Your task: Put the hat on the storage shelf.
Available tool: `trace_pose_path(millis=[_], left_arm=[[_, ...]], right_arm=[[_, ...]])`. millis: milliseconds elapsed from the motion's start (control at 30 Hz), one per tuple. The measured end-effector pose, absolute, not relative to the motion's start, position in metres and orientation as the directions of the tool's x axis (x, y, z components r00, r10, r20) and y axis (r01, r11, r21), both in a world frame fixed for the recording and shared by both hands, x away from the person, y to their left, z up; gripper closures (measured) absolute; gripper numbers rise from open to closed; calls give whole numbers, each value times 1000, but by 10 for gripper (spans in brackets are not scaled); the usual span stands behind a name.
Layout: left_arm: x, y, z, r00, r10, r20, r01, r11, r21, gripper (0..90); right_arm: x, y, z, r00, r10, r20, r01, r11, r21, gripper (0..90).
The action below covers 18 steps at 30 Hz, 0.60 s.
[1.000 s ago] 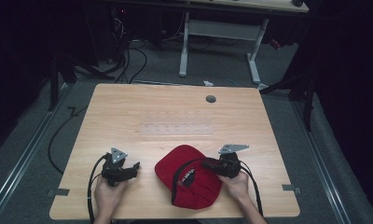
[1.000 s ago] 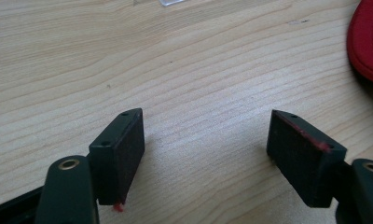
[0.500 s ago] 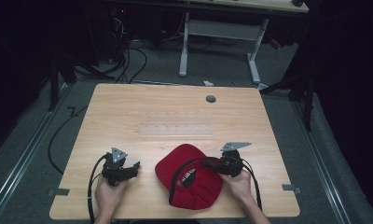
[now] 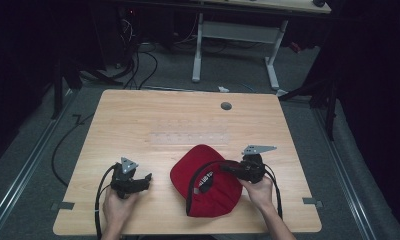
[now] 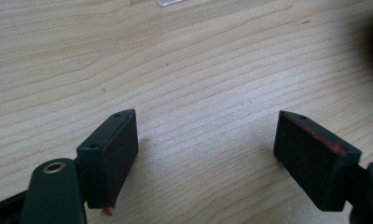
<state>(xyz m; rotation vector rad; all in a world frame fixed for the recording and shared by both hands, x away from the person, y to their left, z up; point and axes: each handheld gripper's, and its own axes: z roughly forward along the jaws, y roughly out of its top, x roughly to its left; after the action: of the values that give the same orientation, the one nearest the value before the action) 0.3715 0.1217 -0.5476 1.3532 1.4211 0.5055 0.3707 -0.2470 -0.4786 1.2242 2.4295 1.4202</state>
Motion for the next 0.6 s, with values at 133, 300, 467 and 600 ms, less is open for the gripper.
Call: trace_pose_path(millis=[133, 300, 467, 600], left_arm=[[371, 121, -548, 210, 896, -392, 455, 265, 850, 205], [371, 121, -548, 210, 897, -389, 458, 262, 850, 197], [370, 118, -547, 216, 896, -388, 454, 260, 852, 224], [364, 109, -545, 265, 888, -377, 456, 228, 860, 225]], right_arm=[[372, -248, -469, -667, 679, 307, 594, 236, 769, 829], [374, -248, -459, -659, 691, 299, 589, 227, 775, 829], [375, -248, -455, -649, 696, 306, 596, 215, 774, 828], [379, -251, -453, -631, 705, 323, 606, 188, 773, 828]])
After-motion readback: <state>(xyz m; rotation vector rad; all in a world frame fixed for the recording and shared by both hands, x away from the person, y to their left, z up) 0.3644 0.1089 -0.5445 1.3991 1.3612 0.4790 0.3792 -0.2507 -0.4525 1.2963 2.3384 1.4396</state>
